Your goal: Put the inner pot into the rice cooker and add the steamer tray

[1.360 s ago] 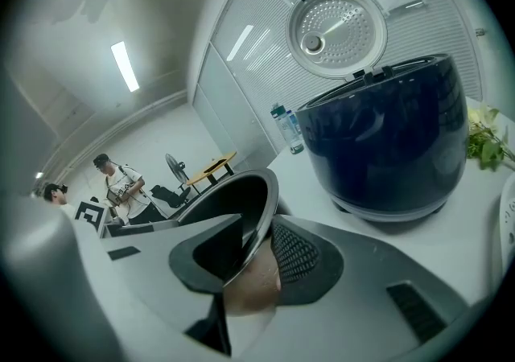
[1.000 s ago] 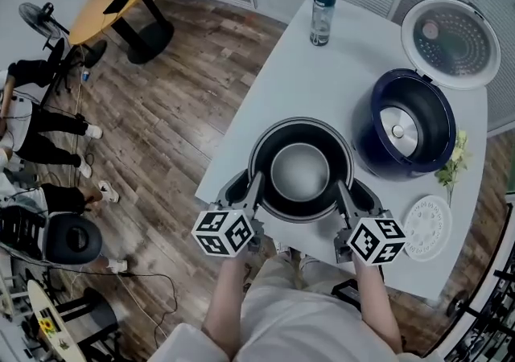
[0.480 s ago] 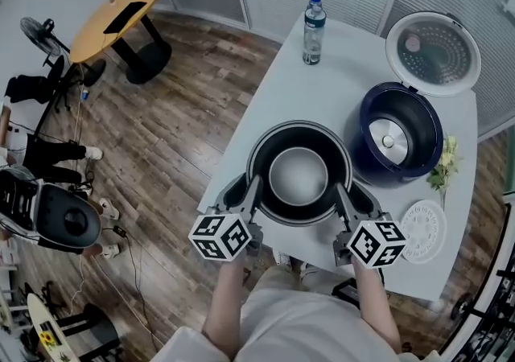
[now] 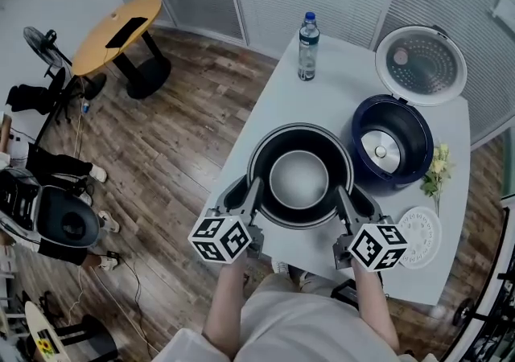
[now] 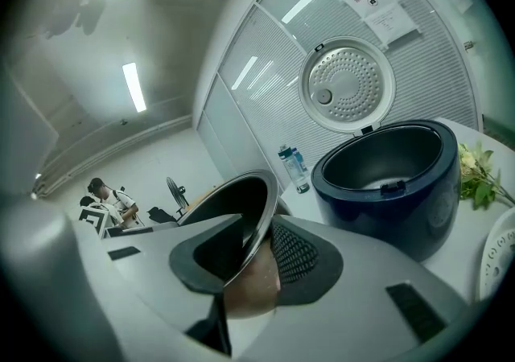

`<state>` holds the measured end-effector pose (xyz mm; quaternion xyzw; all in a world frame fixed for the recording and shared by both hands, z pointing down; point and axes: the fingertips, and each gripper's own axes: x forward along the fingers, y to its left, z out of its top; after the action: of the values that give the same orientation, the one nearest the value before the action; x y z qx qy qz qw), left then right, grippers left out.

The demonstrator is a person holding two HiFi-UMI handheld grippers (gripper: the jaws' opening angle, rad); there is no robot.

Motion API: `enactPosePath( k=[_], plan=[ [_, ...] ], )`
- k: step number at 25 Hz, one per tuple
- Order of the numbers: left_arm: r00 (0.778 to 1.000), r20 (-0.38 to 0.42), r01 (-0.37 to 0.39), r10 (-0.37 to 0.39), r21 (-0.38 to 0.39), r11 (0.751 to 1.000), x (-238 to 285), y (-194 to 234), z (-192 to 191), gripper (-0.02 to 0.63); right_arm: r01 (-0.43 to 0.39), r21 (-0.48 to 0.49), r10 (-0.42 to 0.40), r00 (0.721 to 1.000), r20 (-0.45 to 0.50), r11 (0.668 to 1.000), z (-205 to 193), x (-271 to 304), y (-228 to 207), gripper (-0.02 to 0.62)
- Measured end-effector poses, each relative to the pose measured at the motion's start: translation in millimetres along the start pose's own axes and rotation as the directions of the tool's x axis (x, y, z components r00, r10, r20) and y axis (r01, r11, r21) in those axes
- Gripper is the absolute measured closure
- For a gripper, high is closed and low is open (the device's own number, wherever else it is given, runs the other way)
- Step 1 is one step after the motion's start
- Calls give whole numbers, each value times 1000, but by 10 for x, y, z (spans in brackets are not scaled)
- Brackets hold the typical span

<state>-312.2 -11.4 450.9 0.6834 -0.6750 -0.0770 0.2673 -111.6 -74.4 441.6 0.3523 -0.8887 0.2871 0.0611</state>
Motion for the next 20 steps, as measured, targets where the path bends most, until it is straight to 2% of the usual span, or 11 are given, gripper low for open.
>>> enactPosePath(
  k=[20],
  plan=[
    [993,77,84,-85,17,996,229,-477,481,512,-2,-7,2,994,110,1000,630,-190,-81,477]
  ],
)
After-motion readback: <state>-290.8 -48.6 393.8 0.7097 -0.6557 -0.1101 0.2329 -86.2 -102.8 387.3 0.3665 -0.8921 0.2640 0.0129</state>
